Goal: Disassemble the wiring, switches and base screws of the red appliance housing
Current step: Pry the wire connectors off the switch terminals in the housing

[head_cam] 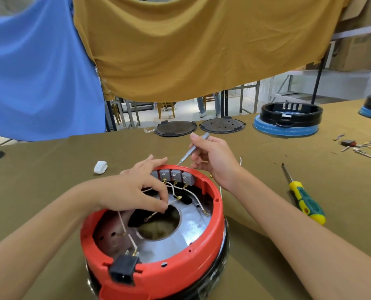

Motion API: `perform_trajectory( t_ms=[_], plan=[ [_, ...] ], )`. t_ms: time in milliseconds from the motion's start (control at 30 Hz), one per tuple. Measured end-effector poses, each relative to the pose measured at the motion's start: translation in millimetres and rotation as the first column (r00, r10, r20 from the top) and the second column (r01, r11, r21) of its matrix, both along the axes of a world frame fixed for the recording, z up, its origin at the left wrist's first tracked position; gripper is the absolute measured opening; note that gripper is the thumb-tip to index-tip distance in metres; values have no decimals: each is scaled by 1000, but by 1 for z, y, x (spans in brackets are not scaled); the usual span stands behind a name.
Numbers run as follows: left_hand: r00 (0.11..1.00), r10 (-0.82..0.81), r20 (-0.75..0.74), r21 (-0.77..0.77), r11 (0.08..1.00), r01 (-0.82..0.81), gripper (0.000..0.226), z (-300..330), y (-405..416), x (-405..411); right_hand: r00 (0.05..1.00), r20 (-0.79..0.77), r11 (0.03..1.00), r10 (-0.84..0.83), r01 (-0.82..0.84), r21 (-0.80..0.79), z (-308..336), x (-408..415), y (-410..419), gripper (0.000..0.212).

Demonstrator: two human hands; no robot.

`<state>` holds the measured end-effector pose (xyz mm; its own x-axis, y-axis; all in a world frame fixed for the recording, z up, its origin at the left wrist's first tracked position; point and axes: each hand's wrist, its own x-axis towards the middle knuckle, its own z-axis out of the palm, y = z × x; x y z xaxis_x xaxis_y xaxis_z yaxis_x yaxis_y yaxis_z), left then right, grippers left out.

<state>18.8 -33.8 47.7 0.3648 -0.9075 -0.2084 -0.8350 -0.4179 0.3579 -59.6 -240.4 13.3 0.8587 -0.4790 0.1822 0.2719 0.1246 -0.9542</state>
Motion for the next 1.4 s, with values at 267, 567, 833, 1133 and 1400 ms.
perform_trajectory(
  t_ms=[267, 567, 833, 1133, 1400],
  plan=[
    [963, -161, -218, -129, 982, 135, 12, 34, 11, -11, 999, 54, 998, -2, -1, 67, 0, -1, -3, 27],
    [996, 23, -83, -566, 822, -66, 9, 2, -27, 27, 985, 159, 988, 63, -85, 130, -3, 2, -4, 16],
    [970, -10, -243, -606, 783, -143, 8, -8, -31, 36, 975, 174, 989, 139, -144, 16, -8, 6, -6, 11],
    [956, 8, -294, -686, 694, -217, 6, -15, -22, 36, 964, 201, 983, 174, -181, 15, -6, 5, 5, 21],
    [962, 30, -272, -699, 681, -219, 10, -17, -21, 39, 966, 246, 996, 76, -64, -56, -7, 4, 6, 22]
  ],
)
